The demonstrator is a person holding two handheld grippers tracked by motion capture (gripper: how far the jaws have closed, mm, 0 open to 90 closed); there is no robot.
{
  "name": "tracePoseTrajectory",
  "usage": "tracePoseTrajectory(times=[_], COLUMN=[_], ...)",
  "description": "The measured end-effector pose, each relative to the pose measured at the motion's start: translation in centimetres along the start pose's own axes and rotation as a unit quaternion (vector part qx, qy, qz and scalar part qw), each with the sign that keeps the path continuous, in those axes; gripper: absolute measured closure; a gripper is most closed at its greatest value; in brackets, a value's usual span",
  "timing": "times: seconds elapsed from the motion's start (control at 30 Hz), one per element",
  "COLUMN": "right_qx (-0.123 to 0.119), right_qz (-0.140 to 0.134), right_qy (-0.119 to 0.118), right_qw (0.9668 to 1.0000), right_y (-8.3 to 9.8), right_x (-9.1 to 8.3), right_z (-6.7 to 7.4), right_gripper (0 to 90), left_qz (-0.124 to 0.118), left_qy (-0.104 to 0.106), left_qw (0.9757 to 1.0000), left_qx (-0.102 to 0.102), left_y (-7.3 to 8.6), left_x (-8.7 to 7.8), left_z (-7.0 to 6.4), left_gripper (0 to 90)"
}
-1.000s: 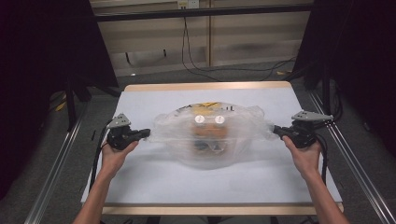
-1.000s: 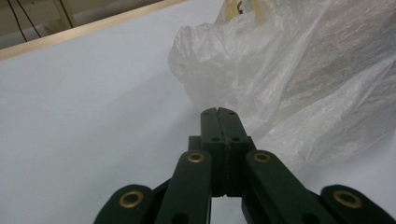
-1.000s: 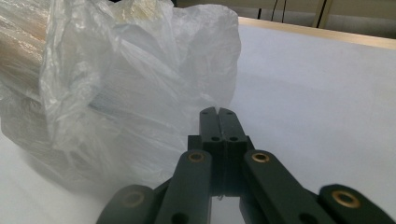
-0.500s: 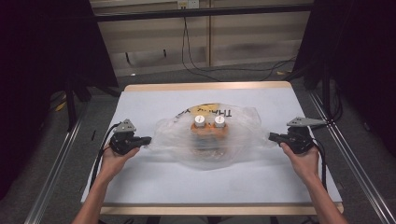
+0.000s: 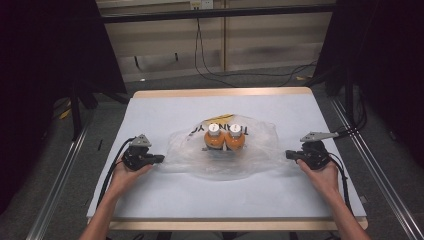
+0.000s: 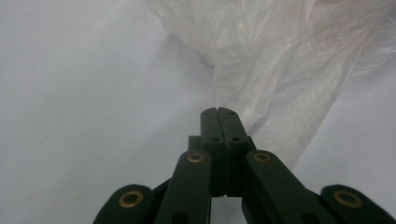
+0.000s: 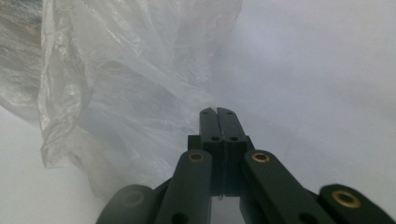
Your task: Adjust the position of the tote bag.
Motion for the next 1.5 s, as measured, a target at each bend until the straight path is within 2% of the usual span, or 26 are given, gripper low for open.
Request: tracePoseTrajectory(times=[0.1,0.17,0.2,0.23,0.3,0.4,0.5,0.53,0.57,0.63,0.7,0.77,0.87,0.9,0.93,1.0,1.07,1.23,1.33,1.37,1.43,1.5], right_qx=[-0.006,-0.006,-0.014,-0.018,-0.008,-0.014,-0.003,-0.002,-0.005,-0.006,-0.002,-0.001,0.003,0.000,0.000,0.003,0.008,0.014,0.018,0.019,0.019,0.023], right_qz=[0.012,0.019,0.030,0.036,0.035,0.034,0.030,0.029,0.029,0.022,0.017,0.006,-0.021,-0.033,-0.041,-0.053,-0.059,-0.075,-0.090,-0.094,-0.109,-0.120], right_qy=[0.006,0.019,0.035,0.039,0.031,0.036,0.026,0.019,0.011,0.012,0.009,-0.001,-0.002,-0.001,-0.004,-0.005,-0.006,-0.001,0.001,0.001,-0.006,-0.015], right_qw=[0.9999,0.9996,0.9988,0.9985,0.9989,0.9987,0.9992,0.9994,0.9995,0.9997,0.9998,1.0000,0.9998,0.9994,0.9992,0.9986,0.9982,0.9971,0.9958,0.9954,0.9938,0.9924], right_y=[0.4,0.6,0.8,1.0,1.0,1.0,1.0,1.0,1.1,1.1,1.1,0.7,0.1,-0.2,-0.4,-0.7,-0.9,-1.3,-1.6,-1.6,-2.0,-2.3], right_x=[0.4,0.6,0.8,1.0,1.0,1.0,1.0,1.0,1.0,0.9,0.7,0.5,-0.4,-0.7,-1.1,-1.6,-1.9,-3.0,-3.9,-4.2,-4.9,-5.5], right_z=[-0.1,-0.5,-0.8,-1.1,-1.2,-1.2,-1.3,-1.2,-1.2,-1.2,-1.1,-0.9,-0.7,-0.6,-0.5,-0.4,-0.5,-0.9,-1.1,-1.1,-0.8,-0.2], right_gripper=[90.0,90.0,90.0,90.0,90.0,90.0,89.2,86.1,83.2,78.4,68.4,65.8,60.1,58.4,55.8,50.9,48.1,42.3,41.7,42.3,42.9,42.8], left_qz=[0.005,0.003,0.002,0.007,0.005,0.004,0.000,-0.001,-0.012,-0.017,-0.018,-0.027,-0.036,-0.046,-0.050,-0.069,-0.078,-0.097,-0.108,-0.112,-0.115,-0.116], left_qy=[0.003,0.004,0.004,0.003,0.003,0.003,0.001,-0.002,0.005,0.009,0.006,0.000,-0.007,-0.005,-0.011,-0.013,-0.021,-0.034,-0.035,-0.032,-0.028,-0.031], left_qw=[1.0000,1.0000,1.0000,1.0000,1.0000,1.0000,1.0000,0.9999,0.9996,0.9995,0.9995,0.9993,0.9989,0.9984,0.9980,0.9967,0.9959,0.9935,0.9921,0.9918,0.9918,0.9920], left_qx=[-0.001,-0.005,-0.005,-0.002,-0.004,-0.009,-0.009,-0.017,-0.025,-0.026,-0.025,-0.024,-0.030,-0.033,-0.036,-0.040,-0.041,-0.048,-0.054,-0.052,-0.048,-0.040], left_y=[0.4,0.4,0.4,0.5,0.4,0.5,0.7,0.8,0.7,0.7,0.5,0.1,-0.3,-0.6,-0.8,-1.3,-1.6,-1.9,-1.9,-2.0,-2.2,-2.5], left_x=[0.2,0.2,0.2,0.2,0.2,0.1,0.1,0.0,0.0,0.0,-0.1,-0.2,-0.7,-1.0,-1.3,-1.8,-2.3,-3.1,-3.5,-3.6,-3.7,-3.7], left_z=[-0.1,-0.1,-0.1,-0.1,-0.1,0.0,0.1,0.2,0.2,0.1,0.1,0.0,0.2,0.2,0.3,0.5,0.6,1.0,1.2,1.2,0.9,0.8], left_gripper=[90.0,90.0,90.0,90.0,90.0,90.0,88.8,84.2,81.3,77.8,68.0,64.1,49.1,46.8,44.9,41.6,39.5,39.7,42.5,44.7,55.5,59.5])
Point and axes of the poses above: each handheld gripper's, and its own axes: x roughly forward along the jaws, y roughly out of its underside, z roughly to its left, the point moved 9 cm from there along x, roughly forward along the jaws, and after that the axes turned 15 degrees about x, right-handed, at the moved point
